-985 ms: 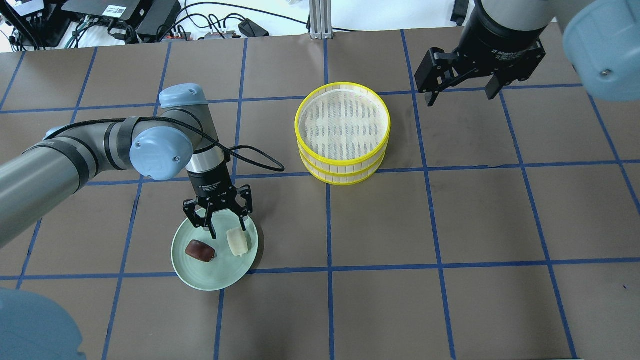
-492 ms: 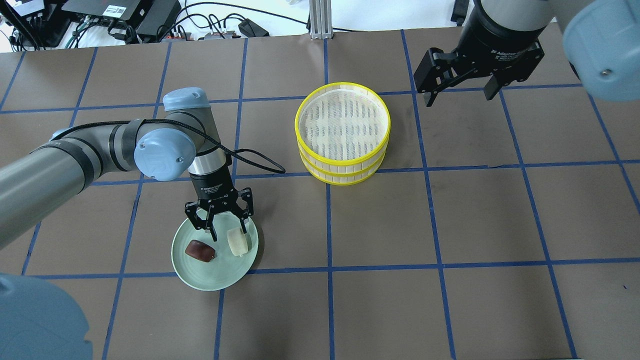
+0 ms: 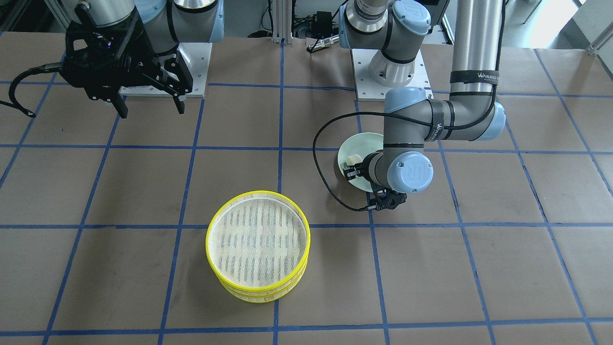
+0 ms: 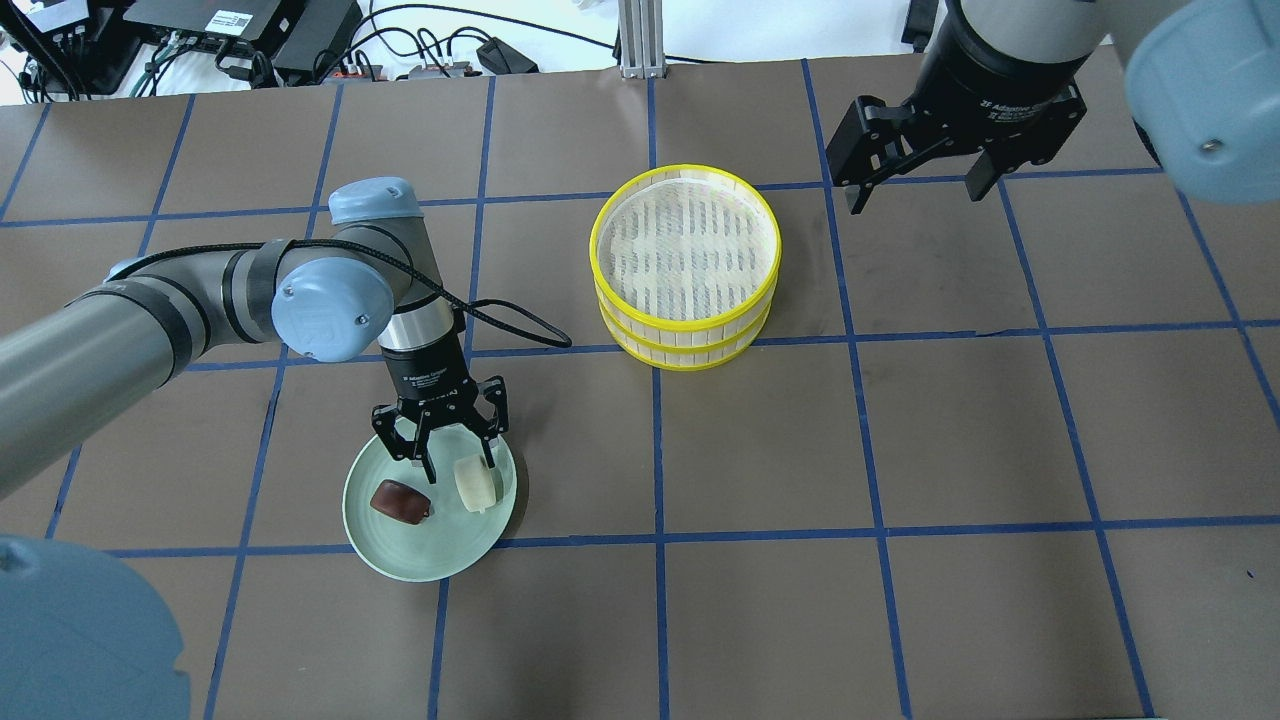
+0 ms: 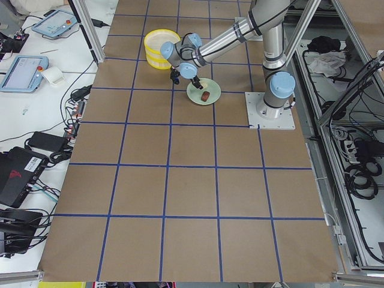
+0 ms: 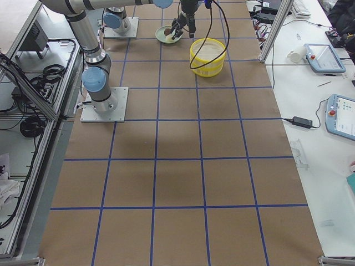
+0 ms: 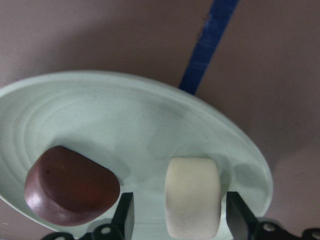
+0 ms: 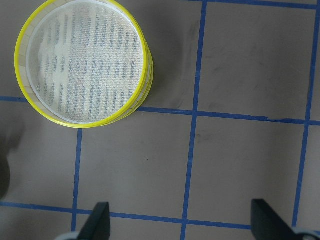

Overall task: Place buns in different layers of steamer
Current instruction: 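Lift the white bun off the plate with the left gripper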

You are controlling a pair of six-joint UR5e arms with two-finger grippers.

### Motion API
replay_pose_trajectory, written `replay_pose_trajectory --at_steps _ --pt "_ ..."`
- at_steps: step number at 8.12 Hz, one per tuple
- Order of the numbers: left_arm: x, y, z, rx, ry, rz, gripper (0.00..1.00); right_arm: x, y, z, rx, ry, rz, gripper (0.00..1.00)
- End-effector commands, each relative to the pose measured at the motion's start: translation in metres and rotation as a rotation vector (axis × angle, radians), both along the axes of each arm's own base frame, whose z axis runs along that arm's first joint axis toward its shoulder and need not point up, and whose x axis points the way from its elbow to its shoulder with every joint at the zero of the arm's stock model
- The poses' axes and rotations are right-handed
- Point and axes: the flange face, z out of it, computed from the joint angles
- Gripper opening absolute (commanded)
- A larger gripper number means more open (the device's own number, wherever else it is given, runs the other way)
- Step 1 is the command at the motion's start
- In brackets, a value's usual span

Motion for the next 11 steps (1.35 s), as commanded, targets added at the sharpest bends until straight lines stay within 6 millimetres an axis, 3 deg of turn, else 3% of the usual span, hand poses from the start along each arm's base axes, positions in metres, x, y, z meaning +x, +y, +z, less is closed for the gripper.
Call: replay_pose_trajectory --at_steps 1,6,7,8,9,11 --pt "0.0002 -0.0010 -0.0023 0.003 0.001 0.003 0.56 0.0016 0.0001 -0.0026 0.004 -0.001 -0.001 1.00" --pt "-0.0008 -0.0029 -0.0053 0.007 0.010 0.006 0.59 -0.0001 0.0002 -0.0030 0.006 0.016 0.003 1.00" --pt "-0.0011 -0.0043 -0.0050 0.004 0.012 0.009 0.56 0.0006 0.0007 -0.0021 0.004 0.007 -0.011 1.00" --pt "-0.0012 -0.0058 -0.0047 -0.006 0.013 0.009 0.41 0.0005 0.0003 -0.0030 0.006 0.010 -0.001 1.00" --pt "-0.0017 -0.0064 -0.0045 -0.011 0.016 0.013 0.02 -0.0003 0.0004 -0.0032 0.007 0.018 0.004 1.00" --pt "-0.0026 -0.0072 0.0014 -0.026 0.018 0.012 0.00 0.0000 0.0001 -0.0028 0.005 0.015 0.005 1.00"
